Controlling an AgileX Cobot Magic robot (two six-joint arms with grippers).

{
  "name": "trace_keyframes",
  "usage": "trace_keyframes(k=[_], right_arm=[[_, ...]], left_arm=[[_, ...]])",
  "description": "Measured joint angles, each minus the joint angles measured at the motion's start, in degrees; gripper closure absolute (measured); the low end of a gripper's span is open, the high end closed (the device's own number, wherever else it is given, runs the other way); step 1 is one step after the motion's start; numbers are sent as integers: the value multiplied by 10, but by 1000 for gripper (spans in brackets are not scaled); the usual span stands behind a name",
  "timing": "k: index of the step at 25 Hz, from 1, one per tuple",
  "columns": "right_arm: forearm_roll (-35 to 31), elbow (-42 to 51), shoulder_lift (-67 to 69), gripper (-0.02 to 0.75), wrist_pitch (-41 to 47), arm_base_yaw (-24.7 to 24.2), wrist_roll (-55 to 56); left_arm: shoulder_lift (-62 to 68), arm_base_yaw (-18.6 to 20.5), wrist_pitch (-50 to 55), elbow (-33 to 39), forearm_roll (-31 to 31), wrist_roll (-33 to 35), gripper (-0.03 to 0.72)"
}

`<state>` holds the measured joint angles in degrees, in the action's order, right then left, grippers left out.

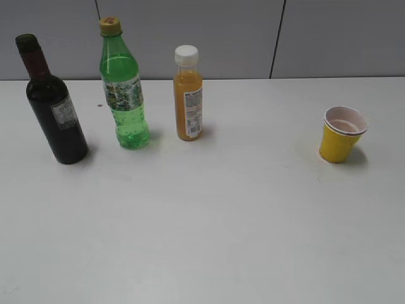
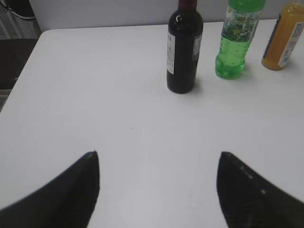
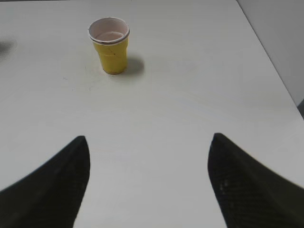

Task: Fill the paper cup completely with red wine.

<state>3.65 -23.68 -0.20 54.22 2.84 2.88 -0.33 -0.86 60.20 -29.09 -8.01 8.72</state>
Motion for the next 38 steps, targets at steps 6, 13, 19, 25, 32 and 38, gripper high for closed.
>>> trace_keyframes(k=[6,13,19,25,32,38], right_arm=[[0,0,0,153,0,0,0],[0,0,0,153,0,0,0],[0,-2,0,153,-3,0,0],[0,-14,0,153,-99,0,0],[0,-14,54,153,-192,0,0],[0,-14,123,153,-265,0,0]], left_arm=[[0,0,0,0,0,0,106],[0,0,0,0,0,0,106],[0,0,0,0,0,0,106],[0,0,0,0,0,0,106],[0,0,0,0,0,0,106],[0,0,0,0,0,0,106]])
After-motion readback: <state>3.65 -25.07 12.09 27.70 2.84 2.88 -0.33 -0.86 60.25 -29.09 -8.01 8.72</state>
